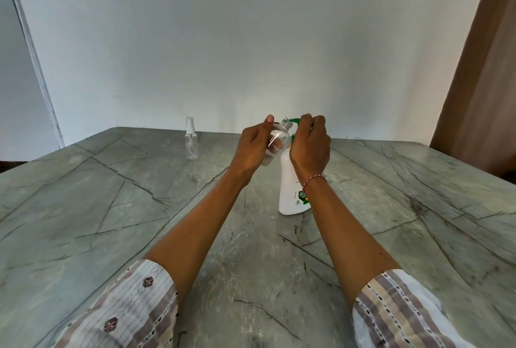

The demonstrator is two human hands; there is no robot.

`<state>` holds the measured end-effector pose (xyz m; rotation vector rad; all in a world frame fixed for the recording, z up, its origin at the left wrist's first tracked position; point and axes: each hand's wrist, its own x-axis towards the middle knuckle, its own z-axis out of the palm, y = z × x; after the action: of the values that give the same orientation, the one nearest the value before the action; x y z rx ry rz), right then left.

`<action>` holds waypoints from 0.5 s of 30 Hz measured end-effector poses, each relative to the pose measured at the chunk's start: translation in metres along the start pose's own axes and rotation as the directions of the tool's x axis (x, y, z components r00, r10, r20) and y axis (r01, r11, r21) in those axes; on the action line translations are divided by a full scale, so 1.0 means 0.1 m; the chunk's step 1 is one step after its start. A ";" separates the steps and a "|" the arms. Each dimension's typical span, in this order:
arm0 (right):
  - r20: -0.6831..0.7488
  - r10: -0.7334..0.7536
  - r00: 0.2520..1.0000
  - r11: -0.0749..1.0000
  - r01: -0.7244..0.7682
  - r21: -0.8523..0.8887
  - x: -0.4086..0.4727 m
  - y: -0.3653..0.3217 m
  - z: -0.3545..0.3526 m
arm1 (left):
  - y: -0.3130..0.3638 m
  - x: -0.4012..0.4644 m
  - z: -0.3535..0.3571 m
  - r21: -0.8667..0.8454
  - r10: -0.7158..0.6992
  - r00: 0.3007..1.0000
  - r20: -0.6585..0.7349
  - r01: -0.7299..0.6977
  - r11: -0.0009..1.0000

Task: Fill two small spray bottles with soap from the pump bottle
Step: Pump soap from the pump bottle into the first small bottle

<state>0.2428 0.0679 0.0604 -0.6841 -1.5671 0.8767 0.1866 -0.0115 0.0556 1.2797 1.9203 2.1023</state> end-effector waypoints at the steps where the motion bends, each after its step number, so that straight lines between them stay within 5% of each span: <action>1: -0.001 0.000 1.000 1.000 0.000 0.007 0.00 0.00 -0.01 | -0.01 0.00 0.00 0.003 0.000 1.000 0.000 0.000 1.000; 15: 0.033 0.012 0.999 0.999 -0.010 -0.049 0.02 -0.01 0.01 | 0.00 0.00 0.01 0.008 -0.009 1.000 -0.019 0.009 1.000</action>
<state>0.2420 0.0685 0.0622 -0.7169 -1.6198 0.8644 0.1878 -0.0105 0.0553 1.2545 1.9406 2.1125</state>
